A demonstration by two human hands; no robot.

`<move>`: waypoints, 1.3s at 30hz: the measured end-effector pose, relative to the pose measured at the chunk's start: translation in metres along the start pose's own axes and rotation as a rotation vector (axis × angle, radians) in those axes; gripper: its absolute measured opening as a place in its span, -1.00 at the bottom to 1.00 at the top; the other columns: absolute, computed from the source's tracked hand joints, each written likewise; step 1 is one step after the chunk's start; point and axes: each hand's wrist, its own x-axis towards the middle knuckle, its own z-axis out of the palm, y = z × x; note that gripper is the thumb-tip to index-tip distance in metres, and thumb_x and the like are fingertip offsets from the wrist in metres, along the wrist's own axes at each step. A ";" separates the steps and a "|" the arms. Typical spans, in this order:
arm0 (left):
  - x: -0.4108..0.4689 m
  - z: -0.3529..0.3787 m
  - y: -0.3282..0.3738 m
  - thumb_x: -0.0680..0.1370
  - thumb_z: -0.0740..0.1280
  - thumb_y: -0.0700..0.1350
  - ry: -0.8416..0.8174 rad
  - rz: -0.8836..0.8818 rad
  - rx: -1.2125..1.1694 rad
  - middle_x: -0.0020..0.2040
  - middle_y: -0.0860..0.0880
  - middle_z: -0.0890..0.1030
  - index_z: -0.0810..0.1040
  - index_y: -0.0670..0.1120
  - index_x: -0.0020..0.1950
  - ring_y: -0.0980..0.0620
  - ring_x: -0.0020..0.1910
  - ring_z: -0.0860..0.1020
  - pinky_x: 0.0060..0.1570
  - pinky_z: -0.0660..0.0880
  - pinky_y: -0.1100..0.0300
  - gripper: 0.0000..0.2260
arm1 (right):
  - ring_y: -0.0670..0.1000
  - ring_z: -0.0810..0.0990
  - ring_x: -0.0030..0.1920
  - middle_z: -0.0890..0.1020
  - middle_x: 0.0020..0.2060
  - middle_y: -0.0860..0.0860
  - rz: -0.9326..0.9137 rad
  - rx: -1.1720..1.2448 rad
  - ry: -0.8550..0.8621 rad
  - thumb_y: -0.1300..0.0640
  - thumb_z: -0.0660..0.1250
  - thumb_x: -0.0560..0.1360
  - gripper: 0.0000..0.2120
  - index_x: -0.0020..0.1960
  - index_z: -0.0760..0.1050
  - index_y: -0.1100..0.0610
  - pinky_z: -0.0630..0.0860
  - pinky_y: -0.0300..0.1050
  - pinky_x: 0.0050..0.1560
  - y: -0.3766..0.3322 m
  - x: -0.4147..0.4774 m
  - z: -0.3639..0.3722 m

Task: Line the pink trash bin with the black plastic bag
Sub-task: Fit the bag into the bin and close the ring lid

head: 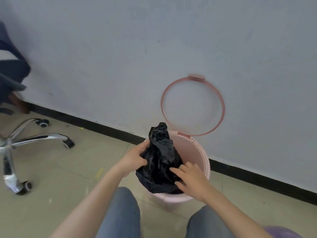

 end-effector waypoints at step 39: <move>0.033 -0.023 -0.082 0.21 0.48 -0.08 0.016 0.747 1.246 -0.41 0.18 0.60 0.61 0.11 -0.32 0.17 -0.40 0.57 -0.32 0.48 0.35 -0.87 | 0.08 0.49 0.25 0.63 0.14 0.02 -0.205 -0.421 0.066 -0.33 0.13 0.40 -0.48 0.20 0.46 -0.03 0.34 0.13 0.28 0.049 -0.046 0.010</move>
